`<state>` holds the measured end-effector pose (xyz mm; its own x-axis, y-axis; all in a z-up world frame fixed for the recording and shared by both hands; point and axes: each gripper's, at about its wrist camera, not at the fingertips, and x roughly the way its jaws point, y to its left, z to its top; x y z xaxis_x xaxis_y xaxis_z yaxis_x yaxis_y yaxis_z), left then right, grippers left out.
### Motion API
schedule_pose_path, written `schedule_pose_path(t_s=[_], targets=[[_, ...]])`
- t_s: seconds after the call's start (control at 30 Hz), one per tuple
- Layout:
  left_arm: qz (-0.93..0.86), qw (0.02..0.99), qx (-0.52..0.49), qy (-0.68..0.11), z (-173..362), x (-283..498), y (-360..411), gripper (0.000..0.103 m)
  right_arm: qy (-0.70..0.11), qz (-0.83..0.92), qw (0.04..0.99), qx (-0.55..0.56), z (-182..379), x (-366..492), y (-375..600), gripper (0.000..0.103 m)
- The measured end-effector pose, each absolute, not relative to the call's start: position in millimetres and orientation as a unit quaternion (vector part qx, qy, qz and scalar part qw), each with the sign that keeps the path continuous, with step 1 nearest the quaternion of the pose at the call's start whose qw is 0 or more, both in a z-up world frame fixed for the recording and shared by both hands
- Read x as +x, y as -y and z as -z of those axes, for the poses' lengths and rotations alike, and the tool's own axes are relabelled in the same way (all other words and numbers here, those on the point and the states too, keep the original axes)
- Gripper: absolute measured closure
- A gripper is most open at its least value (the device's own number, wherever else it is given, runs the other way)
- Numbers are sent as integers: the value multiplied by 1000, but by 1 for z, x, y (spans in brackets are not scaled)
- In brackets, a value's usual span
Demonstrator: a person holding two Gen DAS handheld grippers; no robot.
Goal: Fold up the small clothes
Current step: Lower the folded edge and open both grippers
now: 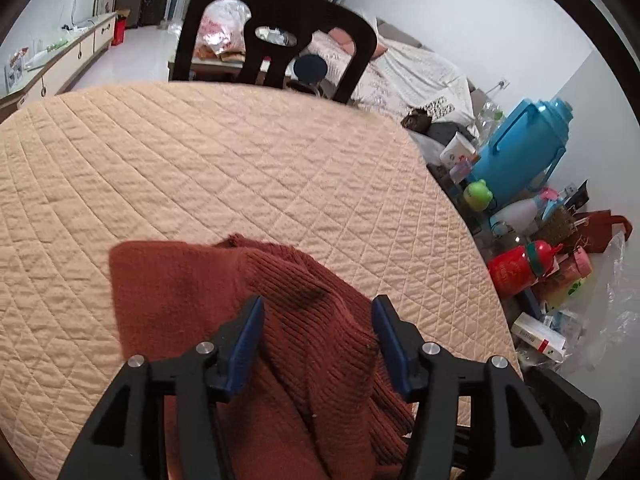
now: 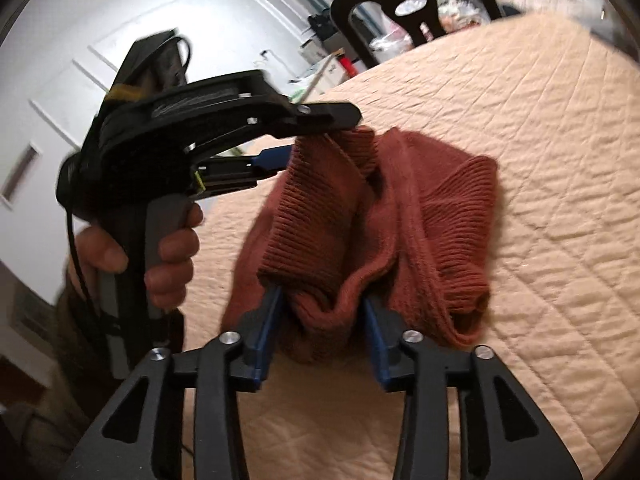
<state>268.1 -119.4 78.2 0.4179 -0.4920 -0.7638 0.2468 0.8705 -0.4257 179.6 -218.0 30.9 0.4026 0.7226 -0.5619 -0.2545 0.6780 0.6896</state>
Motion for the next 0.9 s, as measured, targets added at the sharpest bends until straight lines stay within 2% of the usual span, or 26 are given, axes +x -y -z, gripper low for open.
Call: schedule_pose_path(t_s=[0.23, 0.63, 0.9], targets=[[216, 836, -147, -482, -82, 260, 94, 44, -460, -335, 764, 306, -23, 195, 223, 52], [212, 848, -167, -457, -97, 240, 61, 42, -465, -342, 761, 297, -31, 227, 213, 50], [200, 849, -168, -459, -91, 231, 49, 41, -479, -333, 737, 341, -23, 243, 222, 50]])
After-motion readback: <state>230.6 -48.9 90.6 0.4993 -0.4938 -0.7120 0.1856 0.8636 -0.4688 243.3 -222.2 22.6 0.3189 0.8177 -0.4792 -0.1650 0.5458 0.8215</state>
